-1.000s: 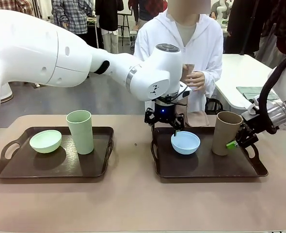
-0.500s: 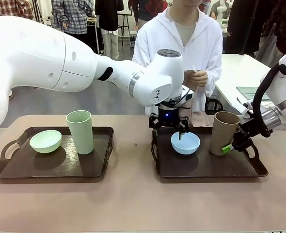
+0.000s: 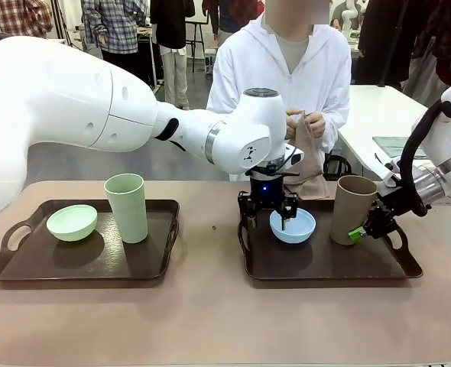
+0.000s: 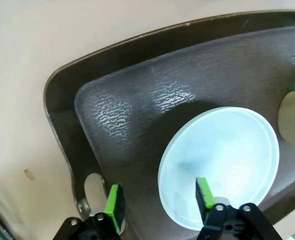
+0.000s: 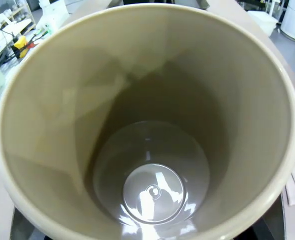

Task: Set up a tray with a mat and arrange the tableware.
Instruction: Pick up the Picnic Bowl and Reusable plastic cup from the Handle tray in front of the human's position and hold them in the air.

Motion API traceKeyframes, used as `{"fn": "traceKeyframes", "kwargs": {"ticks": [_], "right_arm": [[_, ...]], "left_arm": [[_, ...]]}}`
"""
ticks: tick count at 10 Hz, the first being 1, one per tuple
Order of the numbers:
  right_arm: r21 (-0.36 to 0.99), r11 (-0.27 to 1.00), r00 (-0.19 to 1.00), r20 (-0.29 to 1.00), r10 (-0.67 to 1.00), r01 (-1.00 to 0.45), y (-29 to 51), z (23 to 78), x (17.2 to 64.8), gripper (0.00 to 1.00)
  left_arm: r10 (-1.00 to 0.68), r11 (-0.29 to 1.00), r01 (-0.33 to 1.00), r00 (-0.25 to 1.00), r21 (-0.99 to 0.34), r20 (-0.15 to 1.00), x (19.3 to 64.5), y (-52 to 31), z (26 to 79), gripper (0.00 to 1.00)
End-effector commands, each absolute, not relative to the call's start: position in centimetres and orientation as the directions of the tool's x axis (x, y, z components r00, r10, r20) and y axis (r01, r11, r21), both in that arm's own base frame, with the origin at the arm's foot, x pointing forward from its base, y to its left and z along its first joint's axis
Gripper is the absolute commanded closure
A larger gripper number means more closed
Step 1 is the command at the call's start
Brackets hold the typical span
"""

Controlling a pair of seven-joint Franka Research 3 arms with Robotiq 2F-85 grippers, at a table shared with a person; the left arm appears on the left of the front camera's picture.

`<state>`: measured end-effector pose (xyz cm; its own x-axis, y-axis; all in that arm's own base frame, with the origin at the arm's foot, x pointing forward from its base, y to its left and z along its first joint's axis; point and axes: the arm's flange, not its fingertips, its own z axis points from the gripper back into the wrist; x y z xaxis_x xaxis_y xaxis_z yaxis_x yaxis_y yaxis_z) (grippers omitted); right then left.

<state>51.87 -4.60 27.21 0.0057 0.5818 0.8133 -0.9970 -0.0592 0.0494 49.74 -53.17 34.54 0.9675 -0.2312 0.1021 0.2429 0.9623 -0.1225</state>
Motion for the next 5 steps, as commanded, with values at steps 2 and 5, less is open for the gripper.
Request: {"fn": "traceKeyframes", "kwargs": {"ticks": [2, 5], "right_arm": [[0.019, -0.06, -0.017, 0.835, 0.549, -0.998, -4.78, 26.98, 52.57, 1.0], [0.02, -0.058, -0.016, 0.833, 0.553, -0.998, -4.8, 27.0, 52.59, 0.81]], "left_arm": [[-0.237, 0.958, 0.249, 0.967, -0.143, 0.095, 50.54, -53.09, 34.88, 1.0], [-0.232, 0.96, 0.242, 0.969, -0.144, 0.085, 50.62, -52.94, 35.08, 1.0]]}}
